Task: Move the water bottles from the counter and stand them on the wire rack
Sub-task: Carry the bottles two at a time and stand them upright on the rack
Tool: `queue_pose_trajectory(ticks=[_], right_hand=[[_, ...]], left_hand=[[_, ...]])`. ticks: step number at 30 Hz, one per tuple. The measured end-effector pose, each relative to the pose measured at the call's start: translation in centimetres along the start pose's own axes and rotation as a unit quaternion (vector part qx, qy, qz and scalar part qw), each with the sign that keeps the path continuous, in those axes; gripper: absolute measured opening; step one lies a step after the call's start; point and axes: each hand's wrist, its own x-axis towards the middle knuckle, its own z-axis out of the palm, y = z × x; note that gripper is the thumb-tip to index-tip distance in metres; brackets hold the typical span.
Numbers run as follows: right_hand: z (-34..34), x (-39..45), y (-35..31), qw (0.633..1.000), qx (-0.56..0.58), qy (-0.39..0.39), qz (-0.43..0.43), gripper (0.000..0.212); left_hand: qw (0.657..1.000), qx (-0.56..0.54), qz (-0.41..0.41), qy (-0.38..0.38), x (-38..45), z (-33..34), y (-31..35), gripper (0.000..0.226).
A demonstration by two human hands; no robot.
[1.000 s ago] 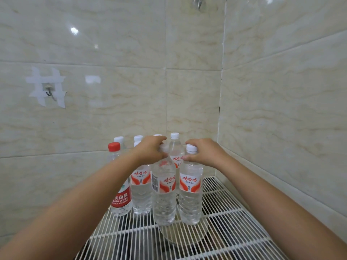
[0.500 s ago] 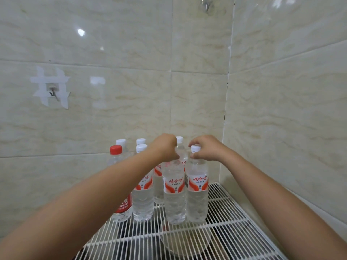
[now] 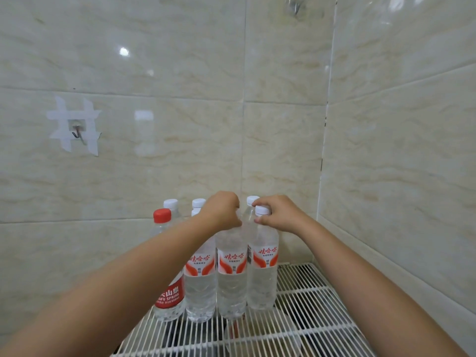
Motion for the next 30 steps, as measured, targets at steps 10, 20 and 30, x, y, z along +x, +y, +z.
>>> queue_pose_trajectory(ticks=[10,20,30], right_hand=[[1.7,-1.3,0.2,0.998,-0.011,0.056,-0.011,0.049],[3.4,-3.8,-1.3,0.977,-0.140,0.149,-0.058,0.043],[13.2,-5.9,-17.6,0.940,-0.072,0.112,-0.315,0.044]], left_hand=[[0.999,-0.020,-0.024,0.030,-1.4,1.4,-0.1,0.033],[0.985,0.008,0.024,0.169,-7.8,0.4,-2.3,0.035],[0.938,0.183,-0.243,0.167,-25.2,-1.6,-14.1,0.044]])
